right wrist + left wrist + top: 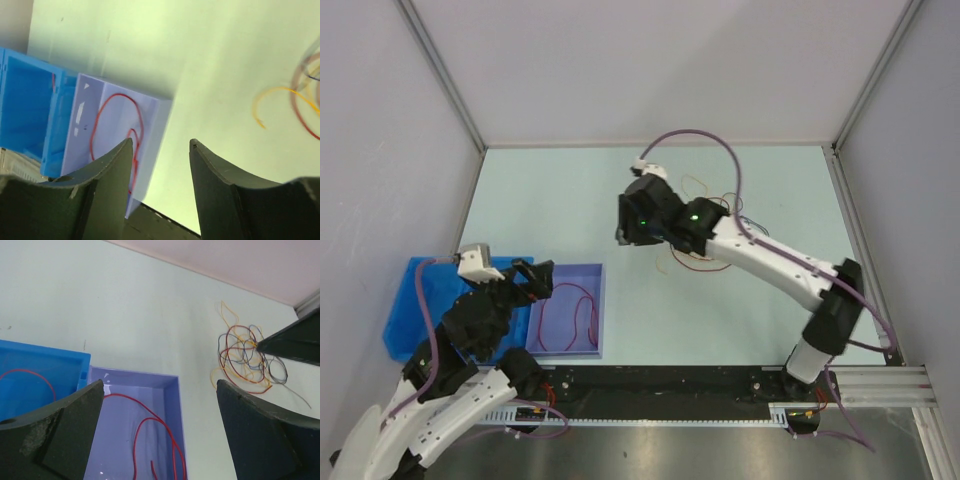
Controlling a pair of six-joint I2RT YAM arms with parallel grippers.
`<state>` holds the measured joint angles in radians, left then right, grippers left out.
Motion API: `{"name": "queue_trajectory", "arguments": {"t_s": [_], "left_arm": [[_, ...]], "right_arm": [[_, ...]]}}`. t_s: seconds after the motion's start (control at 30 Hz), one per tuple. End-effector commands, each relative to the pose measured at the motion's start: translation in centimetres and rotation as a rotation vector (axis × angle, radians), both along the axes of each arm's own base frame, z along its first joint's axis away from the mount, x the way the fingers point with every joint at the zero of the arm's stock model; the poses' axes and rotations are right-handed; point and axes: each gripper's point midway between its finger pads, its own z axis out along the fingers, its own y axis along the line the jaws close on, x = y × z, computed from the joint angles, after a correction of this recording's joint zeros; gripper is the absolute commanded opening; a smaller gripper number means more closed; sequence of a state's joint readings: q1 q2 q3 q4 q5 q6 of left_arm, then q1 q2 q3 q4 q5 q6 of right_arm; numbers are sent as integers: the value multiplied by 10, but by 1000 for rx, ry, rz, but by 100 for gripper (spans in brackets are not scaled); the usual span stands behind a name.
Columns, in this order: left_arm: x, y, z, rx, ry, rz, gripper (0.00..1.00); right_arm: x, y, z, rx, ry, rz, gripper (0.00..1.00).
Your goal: Untangle the cables
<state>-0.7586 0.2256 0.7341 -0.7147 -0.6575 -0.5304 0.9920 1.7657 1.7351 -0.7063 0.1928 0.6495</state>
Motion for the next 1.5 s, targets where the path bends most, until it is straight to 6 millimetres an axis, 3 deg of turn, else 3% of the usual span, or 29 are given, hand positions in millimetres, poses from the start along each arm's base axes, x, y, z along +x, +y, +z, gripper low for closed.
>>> {"name": "queue_trajectory", "arguments": {"t_s": [0.0, 0.07, 0.23, 0.3, 0.47, 0.63, 0.67, 0.7, 0.77, 0.8, 0.83, 0.93, 0.97, 1.03, 1.07, 1.1, 1.2, 1.47], "left_arm": [[9, -32, -4, 25, 51, -113, 100], [12, -52, -4, 9, 61, -185, 99], [31, -101, -27, 38, 186, -301, 96], [37, -117, -26, 25, 192, -343, 95], [55, -155, -37, 38, 244, -414, 92], [63, -195, -42, 70, 261, -482, 92], [67, -203, -52, 94, 284, -491, 92], [69, -215, -48, 92, 270, -512, 92], [74, -234, -64, 128, 305, -538, 92], [78, -244, -59, 121, 293, -551, 92], [83, -253, -77, 150, 332, -558, 92], [91, -279, -76, 159, 330, -597, 91], [92, -289, -90, 186, 355, -615, 92], [95, -309, -86, 198, 335, -659, 91], [98, -318, -103, 227, 364, -669, 91], [103, -328, -96, 222, 349, -679, 91], [108, -352, -111, 261, 370, -716, 89], [119, -384, -147, 328, 409, -756, 84]], "right_arm": [[-1, -57, -6, -17, -30, -91, 54], [-7, -83, -23, -35, 8, -131, 54], [-19, -118, -48, -96, 35, -193, 53], [-19, -141, -58, -138, 55, -269, 54], [-10, -186, -72, -133, 98, -393, 58], [-3, -216, -87, -97, 146, -441, 58], [2, -224, -88, -83, 155, -463, 58], [2, -228, -94, -82, 170, -473, 58], [9, -235, -98, -44, 191, -493, 57], [11, -238, -101, -37, 200, -497, 57], [12, -239, -104, -19, 215, -492, 57], [17, -251, -110, 3, 236, -504, 57], [17, -253, -110, 6, 238, -506, 57], [21, -268, -113, 3, 239, -536, 57], [20, -269, -112, 21, 250, -532, 57], [23, -276, -113, 28, 252, -549, 57], [22, -283, -114, 44, 260, -552, 56], [21, -292, -121, 49, 280, -563, 56]]}}
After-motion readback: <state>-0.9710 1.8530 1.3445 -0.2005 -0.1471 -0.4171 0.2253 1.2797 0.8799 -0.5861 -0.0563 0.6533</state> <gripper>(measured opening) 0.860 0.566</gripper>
